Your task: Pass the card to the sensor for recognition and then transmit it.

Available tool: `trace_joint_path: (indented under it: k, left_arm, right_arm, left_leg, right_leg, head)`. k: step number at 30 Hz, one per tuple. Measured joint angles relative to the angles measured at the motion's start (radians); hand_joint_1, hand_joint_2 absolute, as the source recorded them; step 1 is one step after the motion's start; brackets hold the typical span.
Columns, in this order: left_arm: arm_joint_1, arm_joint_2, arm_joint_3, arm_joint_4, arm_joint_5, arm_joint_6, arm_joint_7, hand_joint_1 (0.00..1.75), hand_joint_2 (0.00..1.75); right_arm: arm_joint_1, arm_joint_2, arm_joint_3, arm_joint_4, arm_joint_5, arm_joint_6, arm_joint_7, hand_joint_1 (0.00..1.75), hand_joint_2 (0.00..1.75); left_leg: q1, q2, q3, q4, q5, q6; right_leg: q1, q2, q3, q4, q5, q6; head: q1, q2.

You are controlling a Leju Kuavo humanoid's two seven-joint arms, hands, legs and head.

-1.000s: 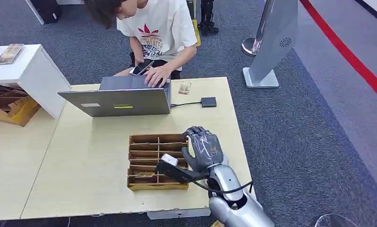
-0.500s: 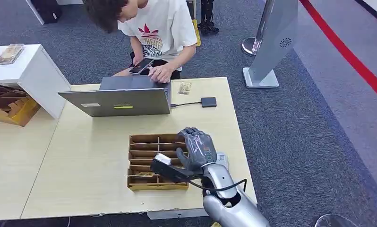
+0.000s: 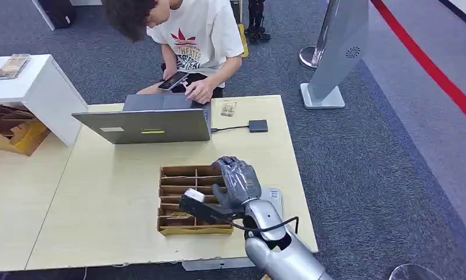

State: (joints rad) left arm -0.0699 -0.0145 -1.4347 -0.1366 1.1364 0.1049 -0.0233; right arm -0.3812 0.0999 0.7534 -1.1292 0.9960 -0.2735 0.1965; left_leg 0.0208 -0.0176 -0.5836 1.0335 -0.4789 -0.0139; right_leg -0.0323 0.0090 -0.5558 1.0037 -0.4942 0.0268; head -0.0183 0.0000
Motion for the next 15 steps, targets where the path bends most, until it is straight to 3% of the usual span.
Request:
trace_joint_path:
  k: [15]
  left_arm:
    - [-0.002,0.0,0.0,0.0,-0.006,-0.003,0.008,0.0,0.0]
  right_arm:
    - [-0.046,0.0,-0.004,0.089,0.0,-0.003,0.021,0.8,1.75]
  left_leg:
    - [0.0,0.0,0.001,0.0,0.0,0.0]
  right_leg:
    - [0.0,0.0,0.001,0.0,0.0,0.0]
  head:
    - [0.0,0.0]
